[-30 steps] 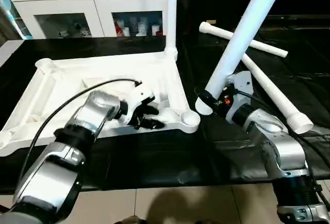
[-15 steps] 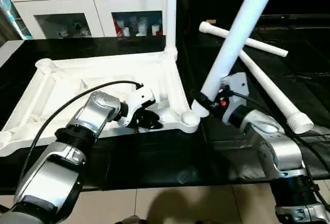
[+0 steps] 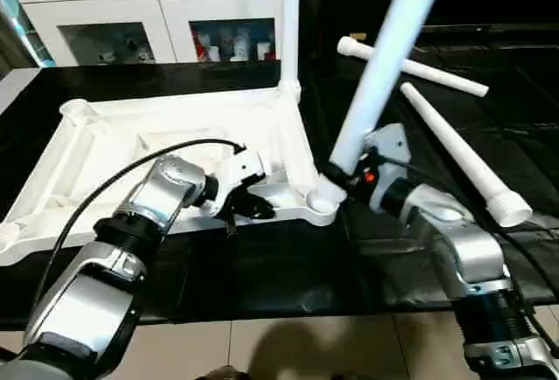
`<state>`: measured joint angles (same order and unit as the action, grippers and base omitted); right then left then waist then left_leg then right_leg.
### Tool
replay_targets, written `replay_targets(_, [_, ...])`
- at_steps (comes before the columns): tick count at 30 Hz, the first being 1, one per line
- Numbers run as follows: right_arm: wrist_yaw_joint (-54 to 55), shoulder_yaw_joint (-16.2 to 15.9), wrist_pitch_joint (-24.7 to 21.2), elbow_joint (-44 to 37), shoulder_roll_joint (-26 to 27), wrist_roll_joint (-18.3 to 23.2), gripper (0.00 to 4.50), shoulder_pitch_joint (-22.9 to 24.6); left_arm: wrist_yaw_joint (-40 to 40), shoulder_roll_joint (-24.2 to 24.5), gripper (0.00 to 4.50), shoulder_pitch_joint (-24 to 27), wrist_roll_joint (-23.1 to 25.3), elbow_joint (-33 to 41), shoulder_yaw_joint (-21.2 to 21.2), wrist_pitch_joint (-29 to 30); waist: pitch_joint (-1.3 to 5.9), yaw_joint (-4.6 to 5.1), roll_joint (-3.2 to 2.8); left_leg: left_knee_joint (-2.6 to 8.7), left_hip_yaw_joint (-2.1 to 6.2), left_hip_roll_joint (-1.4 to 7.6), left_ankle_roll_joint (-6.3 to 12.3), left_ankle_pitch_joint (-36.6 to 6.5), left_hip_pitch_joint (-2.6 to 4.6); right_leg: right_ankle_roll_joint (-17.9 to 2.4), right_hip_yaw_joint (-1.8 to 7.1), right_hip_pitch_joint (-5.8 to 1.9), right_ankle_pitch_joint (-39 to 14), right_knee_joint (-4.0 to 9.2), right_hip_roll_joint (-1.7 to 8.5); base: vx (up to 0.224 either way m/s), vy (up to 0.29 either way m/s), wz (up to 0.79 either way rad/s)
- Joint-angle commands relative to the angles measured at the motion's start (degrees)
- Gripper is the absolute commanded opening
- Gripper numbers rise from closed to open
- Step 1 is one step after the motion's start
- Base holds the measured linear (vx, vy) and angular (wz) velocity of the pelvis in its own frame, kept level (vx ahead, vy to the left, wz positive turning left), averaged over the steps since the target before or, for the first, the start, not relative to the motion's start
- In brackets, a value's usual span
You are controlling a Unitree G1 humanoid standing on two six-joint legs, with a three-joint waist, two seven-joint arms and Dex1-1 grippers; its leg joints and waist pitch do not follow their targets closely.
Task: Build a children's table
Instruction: Insert table leg to table base
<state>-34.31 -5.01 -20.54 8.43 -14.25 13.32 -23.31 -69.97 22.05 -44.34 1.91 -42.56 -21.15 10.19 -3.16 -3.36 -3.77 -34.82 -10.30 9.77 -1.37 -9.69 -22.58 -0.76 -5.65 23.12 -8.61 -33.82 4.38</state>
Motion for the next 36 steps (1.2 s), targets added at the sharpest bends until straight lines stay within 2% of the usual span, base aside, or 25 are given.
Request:
replay_targets(1, [-0.61,-0.06,0.52,0.36,-0.09,-0.13,1.92,-1.52,-1.44,0.32,0.01,0.74,-0.08,1.65,-0.64,-1.92,4.25,-0.11,-0.25,4.79,1.93,3.62,-0.39,-18.76,1.51,-11.64,3.41,-2.87,-16.95,4.28,5.08,0.0,0.0,0.0])
replay_targets(5, [-1.12,-0.27,0.6,0.79,-0.12,-0.06,1.92,-1.66,-1.75,-0.02,0.0,1.15,-0.7,2.36,-0.14,-0.96,4.3,-0.24,-0.15,4.63,1.69,3.46,0.56,-16.45,1.43,-11.95,3.34,-3.04,-15.55,4.14,5.06,0.0,0.0,0.0])
replay_targets(11, [-1.43,-0.49,0.88,1.21,-0.1,-0.19,1.92,-1.39,1.22,-0.93,0.0,0.84,-0.29,1.07,1.3,-2.27,4.24,-0.22,-0.21,4.7,1.74,3.53,0.17,-17.54,1.63,-11.46,3.28,-2.86,-17.42,4.37,4.95,0.0,0.0,0.0])
replay_targets(13, [-1.55,-0.43,0.85,1.28,-0.19,-0.17,1.92,-1.37,0.06,-0.92,0.44,0.74,-0.96,1.5,1.8,-0.98,4.23,-0.31,-0.12,4.71,1.72,3.53,0.06,-17.84,1.7,-11.37,3.3,-2.86,-17.86,4.42,5.0,0.0,0.0,0.0])
replay_targets(14, [-1.59,-0.4,0.84,1.29,-0.22,-0.16,1.92,-1.36,-0.07,-0.84,0.44,0.83,-0.96,1.87,1.82,-0.82,4.22,-0.36,0.05,4.68,1.68,3.48,0.15,-17.43,1.62,-11.24,3.31,-2.89,-18.02,4.45,5.04,0.0,0.0,0.0])
replay_targets(15, [-1.61,-0.39,0.81,1.26,-0.23,-0.16,1.92,-1.34,0.3,-0.81,0.59,0.9,-0.78,2.05,1.82,-0.87,4.24,-0.38,0.0,4.66,1.7,3.49,0.17,-17.25,1.6,-11.23,3.31,-2.91,-18.0,4.41,5.07,0.0,0.0,0.0])
replay_targets(20, [-1.63,-0.49,0.73,0.97,-0.01,-0.32,1.92,-1.15,1.75,-0.51,0.72,1.71,0.0,3.24,1.59,-0.13,4.2,-0.31,-0.15,4.7,1.73,3.52,0.26,-17.28,1.6,-11.02,3.31,-2.84,-18.32,4.46,4.99,0.0,0.0,0.0])
replay_targets(24, [-1.59,-0.55,0.82,1.05,0.14,-0.38,1.92,-1.09,1.54,-0.46,0.72,2.24,-0.42,3.75,1.87,0.33,4.16,-0.26,-0.02,4.74,1.73,3.52,0.13,-17.8,1.67,-10.87,3.29,-2.76,-18.9,4.53,4.94,0.0,0.0,0.0])
replay_targets(26, [-1.64,-0.64,0.91,1.12,0.19,-0.42,1.92,-1.04,1.3,-0.34,0.43,2.34,-0.33,3.72,1.88,0.47,4.17,-0.28,0.01,4.71,1.72,3.47,0.2,-17.63,1.63,-10.7,3.3,-2.79,-19.25,4.57,4.99,0.0,0.0,0.0])
replay_targets(29, [-1.71,-0.71,0.94,1.14,0.24,-0.44,1.92,-1.03,0.97,-0.09,0.35,2.52,-0.18,3.92,1.58,0.94,4.18,-0.29,-0.04,4.74,1.75,3.51,0.22,-17.37,1.57,-10.76,3.31,-2.79,-18.79,4.49,4.98,0.0,0.0,0.0])
replay_targets(31, [-1.74,-0.74,1.0,1.12,0.3,-0.48,1.92,-1.02,0.84,0.05,0.06,2.97,-0.21,4.79,1.41,1.33,4.19,-0.25,-0.07,4.76,1.76,3.56,0.09,-17.67,1.65,-10.84,3.32,-2.76,-18.76,4.45,4.99,0.0,0.0,0.0])
replay_targets(36, [-1.75,-0.8,1.13,1.19,0.45,-0.56,1.92,-1.01,0.75,0.1,0.06,3.11,-0.18,5.07,1.3,1.5,4.18,-0.12,-0.17,4.78,1.75,3.47,-0.04,-17.84,1.6,-11.09,3.32,-2.79,-17.93,4.43,4.94,0.0,0.0,0.0])
